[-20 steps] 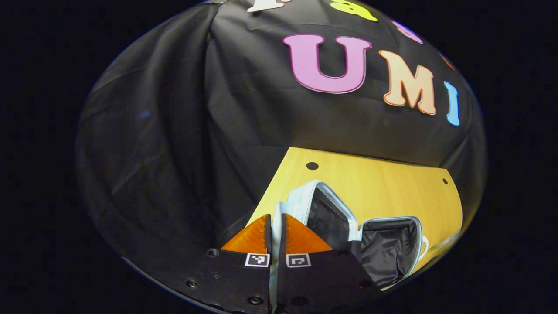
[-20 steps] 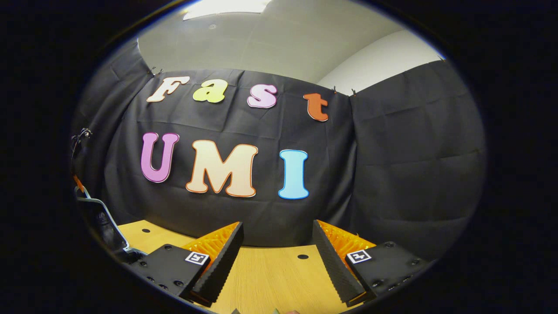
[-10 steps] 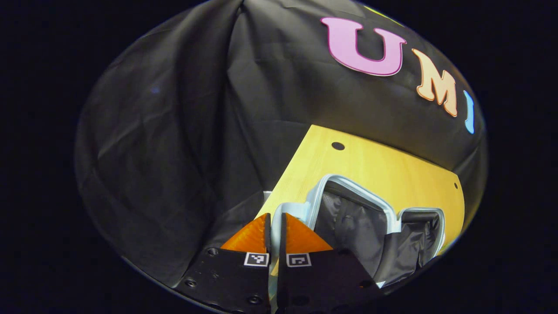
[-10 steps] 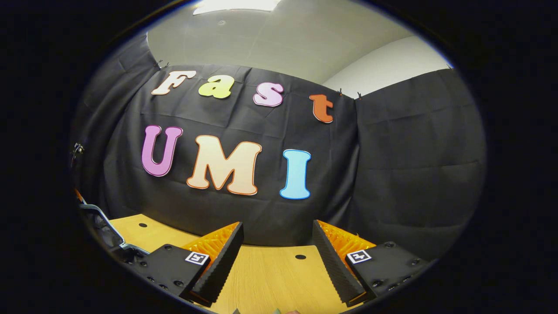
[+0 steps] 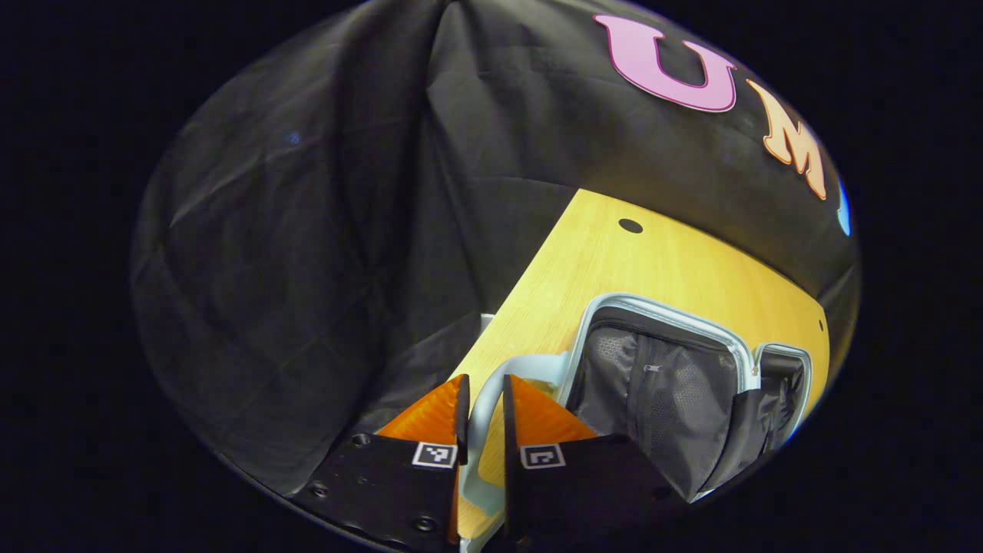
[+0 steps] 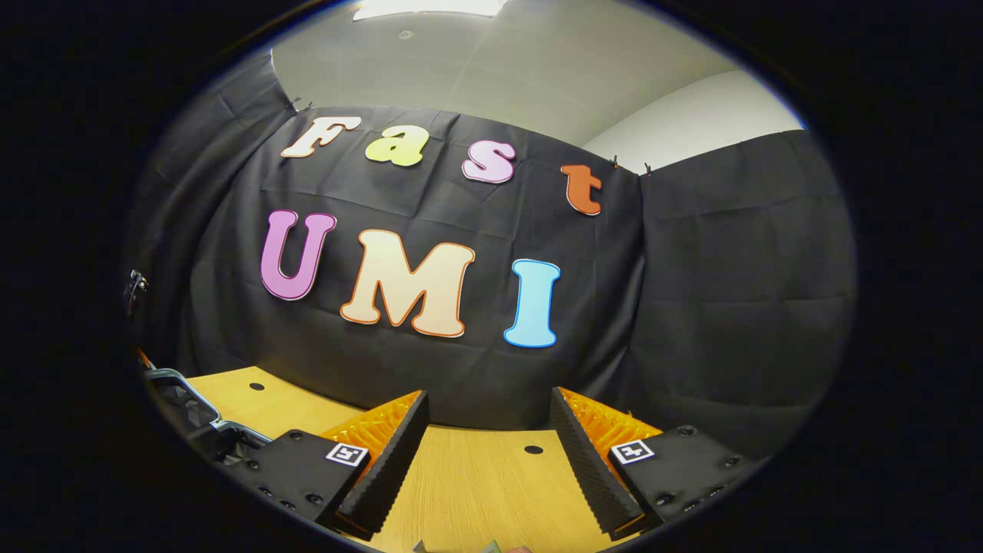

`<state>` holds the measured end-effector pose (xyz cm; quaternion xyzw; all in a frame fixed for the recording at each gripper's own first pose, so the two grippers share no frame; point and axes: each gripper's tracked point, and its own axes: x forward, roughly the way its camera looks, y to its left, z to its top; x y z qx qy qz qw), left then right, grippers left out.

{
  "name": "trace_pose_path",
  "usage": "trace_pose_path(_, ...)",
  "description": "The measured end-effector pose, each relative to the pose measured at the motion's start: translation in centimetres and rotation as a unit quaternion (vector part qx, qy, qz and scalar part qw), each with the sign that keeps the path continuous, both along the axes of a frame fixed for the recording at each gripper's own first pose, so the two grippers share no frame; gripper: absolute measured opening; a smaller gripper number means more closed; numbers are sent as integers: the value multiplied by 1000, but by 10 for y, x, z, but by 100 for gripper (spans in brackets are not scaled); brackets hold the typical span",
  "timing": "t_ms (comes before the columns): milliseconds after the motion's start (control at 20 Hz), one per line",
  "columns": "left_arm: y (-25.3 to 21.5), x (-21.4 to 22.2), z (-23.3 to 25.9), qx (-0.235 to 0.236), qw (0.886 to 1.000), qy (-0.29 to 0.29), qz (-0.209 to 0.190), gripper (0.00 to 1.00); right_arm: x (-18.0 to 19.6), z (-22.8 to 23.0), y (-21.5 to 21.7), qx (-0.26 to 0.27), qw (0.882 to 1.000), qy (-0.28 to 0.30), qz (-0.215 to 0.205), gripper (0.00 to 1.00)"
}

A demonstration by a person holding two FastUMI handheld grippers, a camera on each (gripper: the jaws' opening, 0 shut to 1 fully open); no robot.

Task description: First open the suitcase, pack the skin care products into it, and then close the suitcase.

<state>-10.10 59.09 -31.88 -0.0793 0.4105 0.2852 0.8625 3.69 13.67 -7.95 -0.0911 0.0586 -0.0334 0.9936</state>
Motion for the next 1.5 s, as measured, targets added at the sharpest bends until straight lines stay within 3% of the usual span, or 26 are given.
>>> trace_pose_path(150,6,1,19,13,999,-29,2,29,-3,2,-5,6,1000,-3,-4,98)
trace_pose_path(300,-1,12,50,43,997,-70,-8,70,-5,6,-13,14,1000,-9,-8,98)
trace_pose_path(400,-12,21,75,73,992,-101,-12,84,-4,6,-16,24,1000,-11,-8,98)
trace_pose_path(600,-38,31,137,135,975,-173,-16,88,-1,0,-18,52,999,-4,8,99)
trace_pose_path(850,-95,34,213,167,950,-263,-25,94,7,-4,-26,85,996,7,34,98)
trace_pose_path(1200,-173,-13,280,228,906,-353,-49,94,13,3,-57,110,992,7,58,98)
trace_pose_path(1500,-235,-52,319,240,884,-395,-71,94,7,8,-85,121,990,2,74,98)
